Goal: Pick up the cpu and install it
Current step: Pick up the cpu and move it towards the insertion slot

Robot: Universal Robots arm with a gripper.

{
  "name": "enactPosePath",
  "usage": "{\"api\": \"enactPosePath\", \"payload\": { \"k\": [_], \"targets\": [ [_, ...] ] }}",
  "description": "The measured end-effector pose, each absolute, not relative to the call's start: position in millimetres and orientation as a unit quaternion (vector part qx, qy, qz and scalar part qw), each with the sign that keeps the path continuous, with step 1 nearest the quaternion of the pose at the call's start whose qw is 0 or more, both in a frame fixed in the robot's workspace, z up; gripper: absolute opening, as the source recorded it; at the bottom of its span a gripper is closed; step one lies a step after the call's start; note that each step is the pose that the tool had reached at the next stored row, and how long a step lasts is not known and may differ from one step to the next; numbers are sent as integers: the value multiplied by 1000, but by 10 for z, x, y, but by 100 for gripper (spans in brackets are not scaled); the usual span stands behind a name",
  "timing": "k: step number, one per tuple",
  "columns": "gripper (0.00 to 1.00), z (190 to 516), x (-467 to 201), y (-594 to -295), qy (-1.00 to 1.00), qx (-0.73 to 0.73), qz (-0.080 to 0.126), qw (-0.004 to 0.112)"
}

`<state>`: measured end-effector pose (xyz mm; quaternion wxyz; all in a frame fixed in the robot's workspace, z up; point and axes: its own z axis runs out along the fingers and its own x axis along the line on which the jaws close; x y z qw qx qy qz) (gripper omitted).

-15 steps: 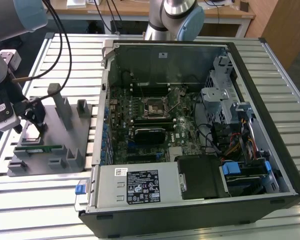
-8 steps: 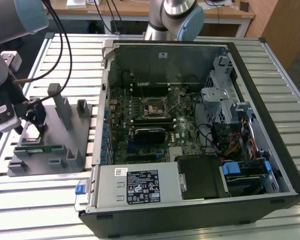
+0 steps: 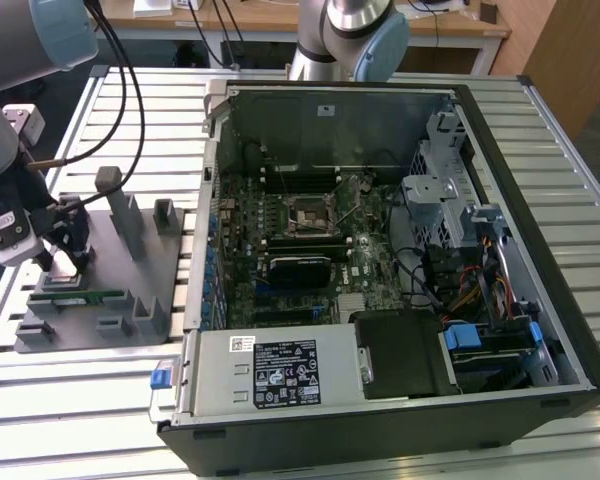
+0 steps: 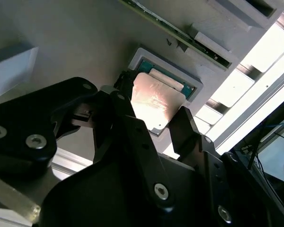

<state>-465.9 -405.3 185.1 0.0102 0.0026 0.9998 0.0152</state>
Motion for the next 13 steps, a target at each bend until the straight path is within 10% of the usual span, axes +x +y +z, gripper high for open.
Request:
{"api": "enactPosePath", "payload": {
  "k": [13],
  "targets": [
    [58,1849,-4647,-4053,1000,3,15,10]
  ]
}}
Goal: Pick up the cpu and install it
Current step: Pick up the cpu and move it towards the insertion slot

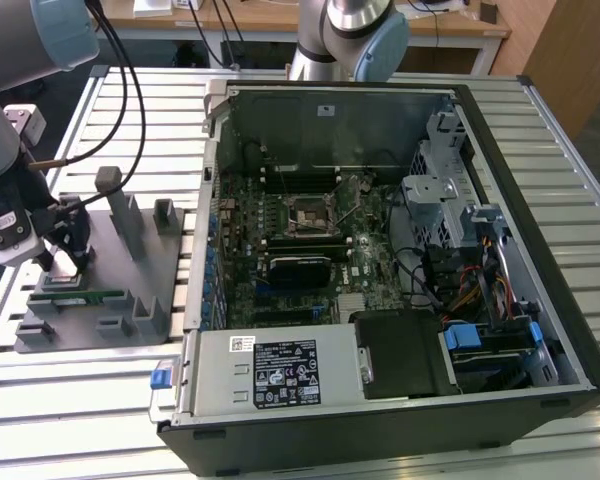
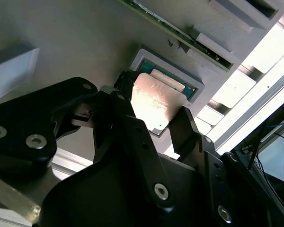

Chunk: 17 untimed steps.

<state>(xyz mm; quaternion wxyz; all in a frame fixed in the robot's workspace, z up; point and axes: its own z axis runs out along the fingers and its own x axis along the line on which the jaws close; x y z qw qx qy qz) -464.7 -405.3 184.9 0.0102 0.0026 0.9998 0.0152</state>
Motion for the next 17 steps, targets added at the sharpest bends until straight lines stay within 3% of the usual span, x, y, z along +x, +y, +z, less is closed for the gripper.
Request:
{"api": "enactPosePath", "payload": {
  "k": [2,3,17],
  "targets": [
    [59,1849,-4646,-4053,1000,3,15,10],
    [65,1849,-4646,-4053,1000,3,15,10],
    [65,1863,-4646,-4053,1000,3,15,10]
  ]
}}
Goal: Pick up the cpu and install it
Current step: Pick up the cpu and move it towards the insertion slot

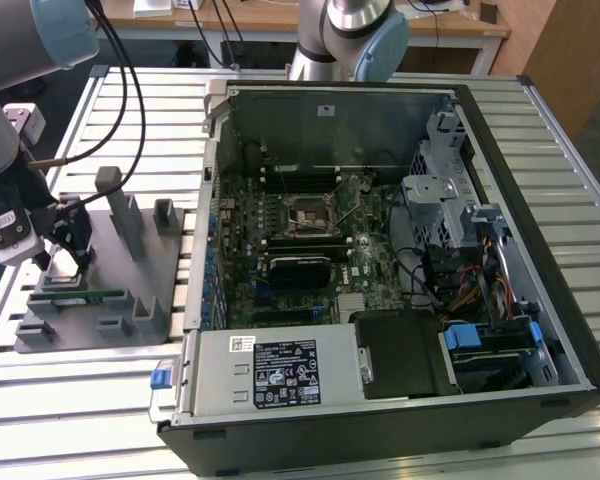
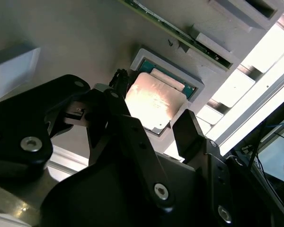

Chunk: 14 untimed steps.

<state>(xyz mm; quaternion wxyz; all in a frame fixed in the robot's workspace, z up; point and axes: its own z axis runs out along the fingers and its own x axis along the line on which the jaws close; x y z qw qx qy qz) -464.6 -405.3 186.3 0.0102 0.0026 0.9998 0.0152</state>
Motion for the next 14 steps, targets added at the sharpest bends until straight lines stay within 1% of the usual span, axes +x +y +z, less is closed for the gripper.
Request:
{"api": "enactPosePath", "payload": {
  "k": [3,4,6,14],
  "targets": [
    [65,1864,-4646,-4053,1000,3,15,10],
    [64,1864,-4646,-4053,1000,3,15,10],
    [53,1867,-4646,-4053,1000,3,15,10],
    [53,1946,-4646,-4053,1000,3,15,10]
  ]
}}
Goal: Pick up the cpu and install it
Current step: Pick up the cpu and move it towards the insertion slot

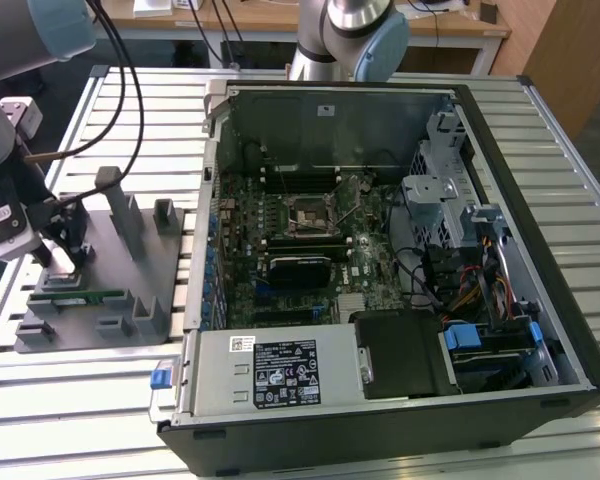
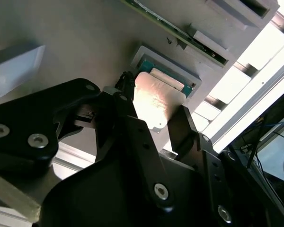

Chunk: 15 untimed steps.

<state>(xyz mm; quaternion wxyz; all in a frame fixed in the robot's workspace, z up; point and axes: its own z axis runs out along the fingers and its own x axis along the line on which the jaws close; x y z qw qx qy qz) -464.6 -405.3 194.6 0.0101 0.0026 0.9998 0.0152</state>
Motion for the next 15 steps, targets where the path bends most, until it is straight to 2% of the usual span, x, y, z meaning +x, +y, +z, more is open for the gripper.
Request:
{"api": "enactPosePath", "payload": {
  "k": [15],
  "targets": [
    [53,2440,-4646,-4053,1000,3,15,10]
  ]
}}
